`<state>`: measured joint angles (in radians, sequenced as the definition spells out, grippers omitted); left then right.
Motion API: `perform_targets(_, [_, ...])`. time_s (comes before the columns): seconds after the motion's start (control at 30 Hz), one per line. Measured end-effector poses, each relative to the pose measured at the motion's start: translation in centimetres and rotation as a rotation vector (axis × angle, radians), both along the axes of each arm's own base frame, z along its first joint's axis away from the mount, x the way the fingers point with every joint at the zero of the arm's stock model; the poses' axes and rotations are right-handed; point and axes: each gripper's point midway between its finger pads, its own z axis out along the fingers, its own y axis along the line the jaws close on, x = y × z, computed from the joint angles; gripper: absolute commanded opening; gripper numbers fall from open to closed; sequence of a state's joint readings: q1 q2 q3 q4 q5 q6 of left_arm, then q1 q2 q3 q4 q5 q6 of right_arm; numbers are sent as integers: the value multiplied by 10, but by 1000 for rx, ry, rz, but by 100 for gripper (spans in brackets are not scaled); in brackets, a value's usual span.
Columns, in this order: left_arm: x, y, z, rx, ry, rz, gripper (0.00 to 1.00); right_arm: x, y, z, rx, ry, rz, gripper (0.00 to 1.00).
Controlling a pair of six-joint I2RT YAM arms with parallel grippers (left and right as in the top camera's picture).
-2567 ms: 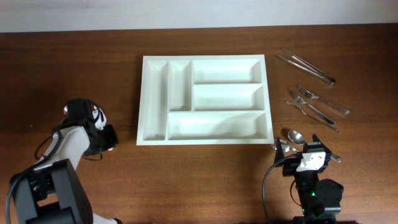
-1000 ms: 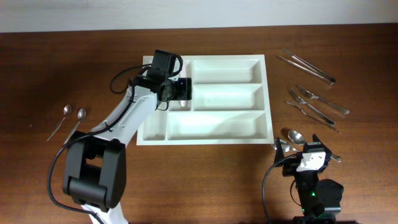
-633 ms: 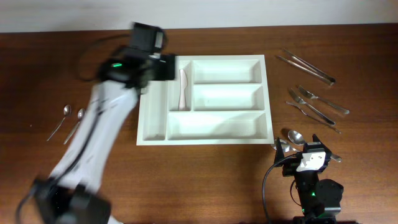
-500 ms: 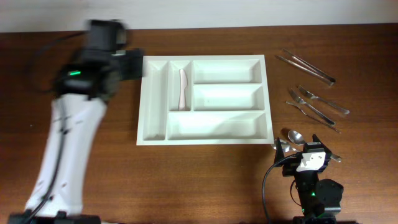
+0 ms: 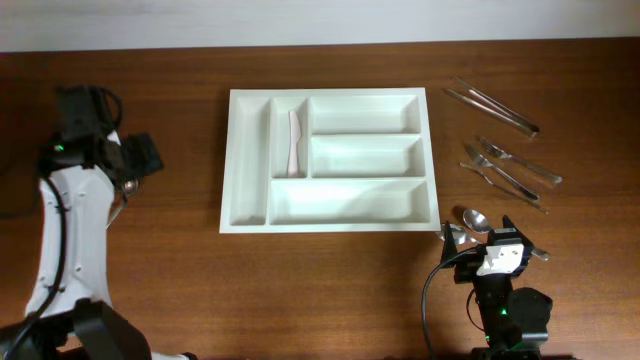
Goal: Pack container
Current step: 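Lower the knife into the narrow compartment and open the left gripper, then move the left gripper back over the two silver spoons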
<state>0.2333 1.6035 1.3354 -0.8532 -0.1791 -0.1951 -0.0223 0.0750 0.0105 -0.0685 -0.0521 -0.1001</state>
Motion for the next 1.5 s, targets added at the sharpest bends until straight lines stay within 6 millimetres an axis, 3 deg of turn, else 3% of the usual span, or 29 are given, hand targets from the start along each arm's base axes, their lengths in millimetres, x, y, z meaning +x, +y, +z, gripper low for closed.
perform_targets(0.27, [-16, -5, -79, -50, -25, 105, 100, 0, 0, 0, 0, 0, 0, 99])
perform_targets(0.37, [-19, -1, -91, -41, -49, 155, 100, 0, 0, 0, 0, 0, 0, 99])
perform_targets(0.53, [-8, 10, -95, -6, -112, 219, 99, 0, 0, 0, 0, 0, 0, 99])
perform_targets(0.77, [2, 18, -125, 6, -103, 255, 95, 0, 0, 0, 0, 0, 0, 99])
perform_targets(1.03, [22, 27, -116, 38, -200, 272, 89, 0, 0, 0, 0, 0, 0, 99])
perform_targets(1.23, [27, 29, -132, 43, -196, 278, 89, 0, 0, 0, 0, 0, 0, 99])
perform_targets(1.27, [28, 30, -134, 43, -198, 279, 85, 0, 0, 0, 0, 0, 0, 99])
perform_targets(1.5, [39, 34, -131, 47, -252, 287, 79, 0, 0, 0, 0, 0, 0, 99])
